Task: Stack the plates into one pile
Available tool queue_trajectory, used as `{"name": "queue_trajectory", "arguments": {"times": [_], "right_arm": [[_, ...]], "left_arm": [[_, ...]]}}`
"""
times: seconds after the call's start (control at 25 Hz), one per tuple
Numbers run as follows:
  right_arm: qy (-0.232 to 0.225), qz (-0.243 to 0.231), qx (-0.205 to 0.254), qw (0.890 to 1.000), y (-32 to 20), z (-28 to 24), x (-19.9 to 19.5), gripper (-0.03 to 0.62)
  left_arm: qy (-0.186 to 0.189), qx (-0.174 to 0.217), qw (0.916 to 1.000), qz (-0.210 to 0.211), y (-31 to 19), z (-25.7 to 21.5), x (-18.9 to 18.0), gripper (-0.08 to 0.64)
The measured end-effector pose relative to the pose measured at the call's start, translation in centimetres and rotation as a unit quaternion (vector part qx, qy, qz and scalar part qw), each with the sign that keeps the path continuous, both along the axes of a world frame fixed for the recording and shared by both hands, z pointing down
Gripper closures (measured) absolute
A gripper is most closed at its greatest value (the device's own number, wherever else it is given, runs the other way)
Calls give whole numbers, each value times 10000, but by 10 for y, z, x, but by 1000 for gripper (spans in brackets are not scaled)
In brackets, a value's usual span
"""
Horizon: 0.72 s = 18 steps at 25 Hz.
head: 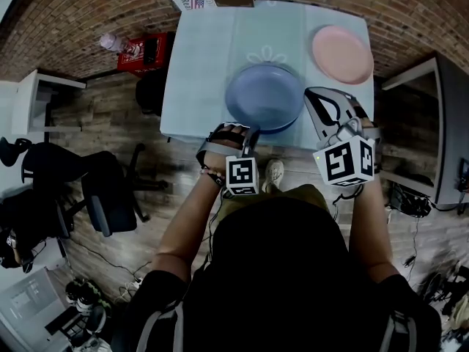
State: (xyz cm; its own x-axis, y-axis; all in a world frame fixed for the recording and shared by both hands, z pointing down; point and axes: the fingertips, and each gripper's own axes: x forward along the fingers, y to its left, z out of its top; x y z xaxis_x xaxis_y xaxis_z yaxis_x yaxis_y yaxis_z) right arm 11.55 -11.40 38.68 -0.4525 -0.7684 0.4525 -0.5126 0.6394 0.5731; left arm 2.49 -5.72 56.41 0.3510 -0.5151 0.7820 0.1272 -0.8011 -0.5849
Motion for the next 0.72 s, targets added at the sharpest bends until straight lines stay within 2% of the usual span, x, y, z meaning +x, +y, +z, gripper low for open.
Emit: {"name": "queue_trajectory", "arguments": {"times": [0.4,0.72], "right_arm": [[-5,-4,-77,10000,-3,7,6,557],[9,90,-105,9999,-5,9,13,557]], "left_arm": [[-228,-285,9993,-58,2,35,-5,506],[-269,-432,9987,-101,2,50,-9,506]]}}
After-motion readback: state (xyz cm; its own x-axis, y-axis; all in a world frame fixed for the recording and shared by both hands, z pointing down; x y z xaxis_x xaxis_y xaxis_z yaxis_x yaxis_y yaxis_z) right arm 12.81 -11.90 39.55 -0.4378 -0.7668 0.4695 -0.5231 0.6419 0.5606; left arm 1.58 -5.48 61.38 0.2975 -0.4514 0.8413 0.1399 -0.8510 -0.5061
